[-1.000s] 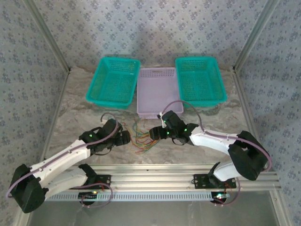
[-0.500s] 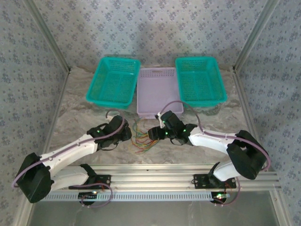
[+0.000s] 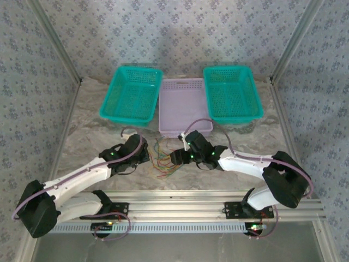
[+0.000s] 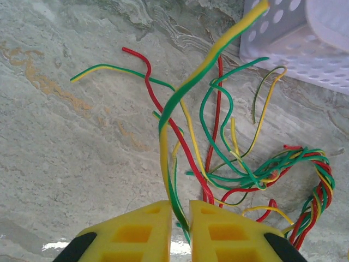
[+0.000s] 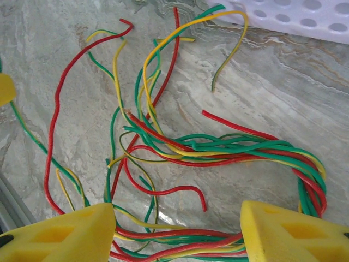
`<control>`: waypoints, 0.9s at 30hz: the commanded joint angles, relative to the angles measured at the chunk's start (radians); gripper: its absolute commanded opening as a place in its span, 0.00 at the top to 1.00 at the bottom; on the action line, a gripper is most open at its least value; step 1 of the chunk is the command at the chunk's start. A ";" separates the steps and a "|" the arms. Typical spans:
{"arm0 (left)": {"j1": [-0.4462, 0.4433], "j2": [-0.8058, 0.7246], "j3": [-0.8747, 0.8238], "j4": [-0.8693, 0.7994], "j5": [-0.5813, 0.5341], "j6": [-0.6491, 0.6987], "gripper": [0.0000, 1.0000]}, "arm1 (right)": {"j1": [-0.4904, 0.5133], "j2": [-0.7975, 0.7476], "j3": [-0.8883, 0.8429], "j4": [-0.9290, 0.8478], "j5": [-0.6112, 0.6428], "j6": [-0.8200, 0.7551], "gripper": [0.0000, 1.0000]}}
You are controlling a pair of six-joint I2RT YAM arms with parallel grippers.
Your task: Untangle the cables
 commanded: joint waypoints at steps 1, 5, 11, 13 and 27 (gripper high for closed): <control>-0.007 0.006 -0.010 0.010 -0.012 -0.005 0.85 | 0.018 -0.006 0.002 0.031 -0.034 0.011 0.36; -0.006 0.019 -0.029 0.036 -0.001 -0.011 0.84 | 0.027 -0.020 0.002 0.066 -0.063 0.017 0.35; -0.006 0.033 -0.034 0.052 0.009 -0.015 0.90 | 0.042 0.010 0.044 0.083 -0.100 0.012 0.34; -0.007 0.034 -0.040 0.054 0.006 -0.016 0.95 | 0.049 0.022 0.056 0.102 -0.114 0.015 0.34; -0.008 -0.119 -0.089 0.075 -0.023 -0.040 1.00 | 0.064 0.202 0.168 0.222 -0.250 0.095 0.36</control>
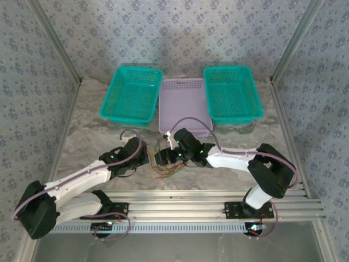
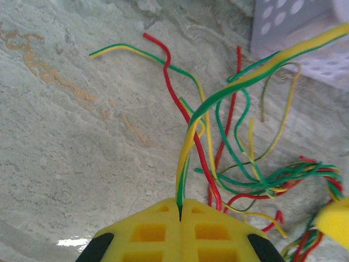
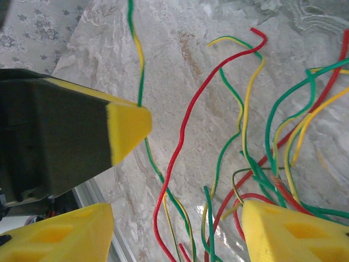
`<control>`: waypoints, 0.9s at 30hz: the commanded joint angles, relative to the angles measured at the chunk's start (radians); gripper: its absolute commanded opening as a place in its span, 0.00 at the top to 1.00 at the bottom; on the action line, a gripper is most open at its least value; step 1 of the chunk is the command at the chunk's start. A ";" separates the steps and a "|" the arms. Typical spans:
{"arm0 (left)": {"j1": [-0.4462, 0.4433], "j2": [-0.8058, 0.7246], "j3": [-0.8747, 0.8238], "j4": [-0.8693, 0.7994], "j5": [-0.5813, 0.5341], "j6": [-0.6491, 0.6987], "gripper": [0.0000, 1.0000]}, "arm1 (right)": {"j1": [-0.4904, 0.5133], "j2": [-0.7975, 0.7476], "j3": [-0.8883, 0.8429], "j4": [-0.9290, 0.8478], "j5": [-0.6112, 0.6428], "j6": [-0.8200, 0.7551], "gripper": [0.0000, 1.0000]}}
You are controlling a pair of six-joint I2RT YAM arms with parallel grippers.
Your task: Untangle the cables
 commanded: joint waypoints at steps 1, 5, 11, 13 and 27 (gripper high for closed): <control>-0.007 -0.099 -0.024 0.020 -0.029 -0.013 1.00 | 0.001 0.049 0.048 0.068 -0.073 0.050 0.36; -0.007 -0.182 -0.054 0.041 -0.043 -0.018 1.00 | 0.000 0.102 0.083 0.096 -0.106 0.058 0.39; -0.007 -0.197 -0.088 0.069 -0.010 -0.034 1.00 | -0.004 0.185 0.131 0.147 -0.142 0.131 0.43; -0.008 -0.200 -0.096 0.082 -0.004 -0.039 1.00 | -0.004 0.212 0.151 0.160 -0.148 0.150 0.44; -0.011 -0.250 -0.081 0.060 -0.020 -0.018 1.00 | -0.002 0.343 0.226 0.176 -0.171 0.216 0.55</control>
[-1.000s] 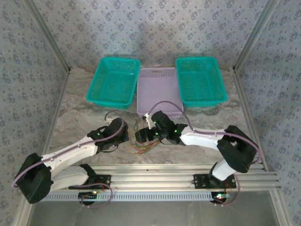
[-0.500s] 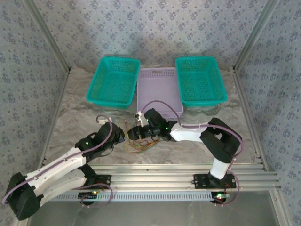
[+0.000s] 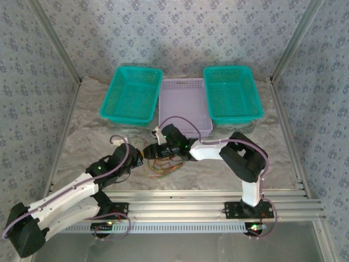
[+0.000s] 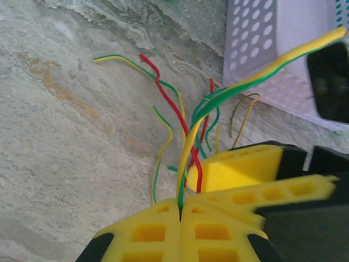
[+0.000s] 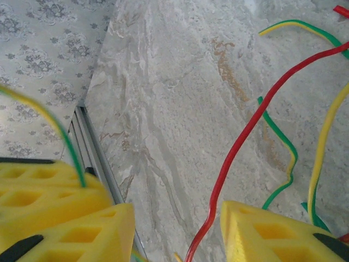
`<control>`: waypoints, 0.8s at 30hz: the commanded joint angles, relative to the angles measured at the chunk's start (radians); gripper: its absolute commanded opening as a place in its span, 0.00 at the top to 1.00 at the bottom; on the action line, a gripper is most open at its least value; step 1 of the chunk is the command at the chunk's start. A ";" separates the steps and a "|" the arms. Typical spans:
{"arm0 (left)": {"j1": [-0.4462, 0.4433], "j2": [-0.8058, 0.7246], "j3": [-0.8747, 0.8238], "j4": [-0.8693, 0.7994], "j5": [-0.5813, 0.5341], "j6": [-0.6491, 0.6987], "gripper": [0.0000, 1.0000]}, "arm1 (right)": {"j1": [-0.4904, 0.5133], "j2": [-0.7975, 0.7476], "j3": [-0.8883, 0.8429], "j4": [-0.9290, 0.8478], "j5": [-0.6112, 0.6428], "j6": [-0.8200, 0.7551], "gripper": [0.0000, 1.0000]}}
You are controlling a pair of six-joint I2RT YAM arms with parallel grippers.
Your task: Untangle the cables
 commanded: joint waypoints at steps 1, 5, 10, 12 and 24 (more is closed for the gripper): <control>-0.011 -0.018 0.019 0.034 0.015 -0.001 1.00 | 0.003 0.047 0.038 0.015 -0.014 0.029 0.55; -0.011 -0.016 0.023 0.038 0.016 0.002 1.00 | 0.004 0.054 0.050 0.015 -0.016 0.030 0.66; -0.012 -0.033 0.024 0.018 0.003 0.001 1.00 | -0.039 -0.036 0.021 -0.060 0.032 -0.016 0.91; -0.011 -0.045 0.025 0.006 -0.007 0.004 1.00 | -0.069 -0.095 0.008 -0.109 0.050 -0.053 1.00; -0.011 -0.045 0.076 -0.029 -0.047 0.040 1.00 | -0.115 -0.445 0.050 -0.429 0.157 -0.308 1.00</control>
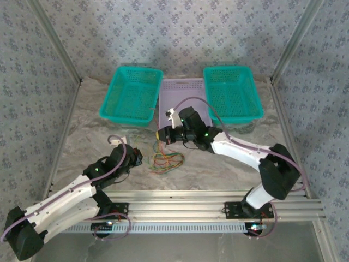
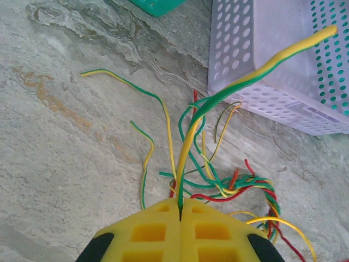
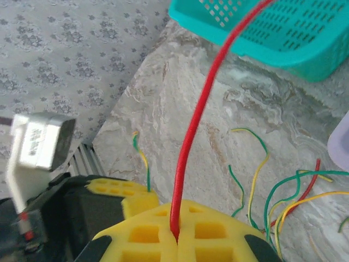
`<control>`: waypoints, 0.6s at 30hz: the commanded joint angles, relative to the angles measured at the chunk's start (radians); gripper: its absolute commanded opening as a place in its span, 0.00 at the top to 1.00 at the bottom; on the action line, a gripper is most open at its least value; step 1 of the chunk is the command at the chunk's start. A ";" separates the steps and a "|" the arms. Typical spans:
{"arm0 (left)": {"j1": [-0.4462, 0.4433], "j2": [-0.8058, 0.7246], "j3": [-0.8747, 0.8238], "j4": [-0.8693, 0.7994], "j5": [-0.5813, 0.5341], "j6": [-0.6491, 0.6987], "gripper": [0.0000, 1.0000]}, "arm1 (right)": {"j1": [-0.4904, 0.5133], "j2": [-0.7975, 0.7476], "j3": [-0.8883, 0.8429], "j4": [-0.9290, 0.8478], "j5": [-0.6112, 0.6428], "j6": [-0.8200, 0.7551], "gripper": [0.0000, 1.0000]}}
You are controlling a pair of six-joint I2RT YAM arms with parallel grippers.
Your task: Untangle the cables
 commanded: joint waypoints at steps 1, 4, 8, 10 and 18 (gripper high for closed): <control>-0.006 0.002 0.074 -0.025 -0.034 0.034 1.00 | -0.002 -0.091 0.031 -0.147 0.081 -0.112 1.00; -0.007 0.020 0.094 -0.040 -0.043 0.046 1.00 | -0.033 -0.170 0.041 -0.201 0.134 -0.145 1.00; -0.007 0.044 0.110 -0.043 -0.047 0.057 1.00 | -0.106 -0.265 0.058 -0.253 0.146 -0.162 1.00; -0.006 0.056 0.119 -0.051 -0.052 0.062 1.00 | -0.139 -0.302 0.074 -0.287 0.154 -0.172 1.00; -0.006 0.080 0.164 -0.109 -0.088 0.096 1.00 | -0.259 -0.438 0.068 -0.365 0.233 -0.126 1.00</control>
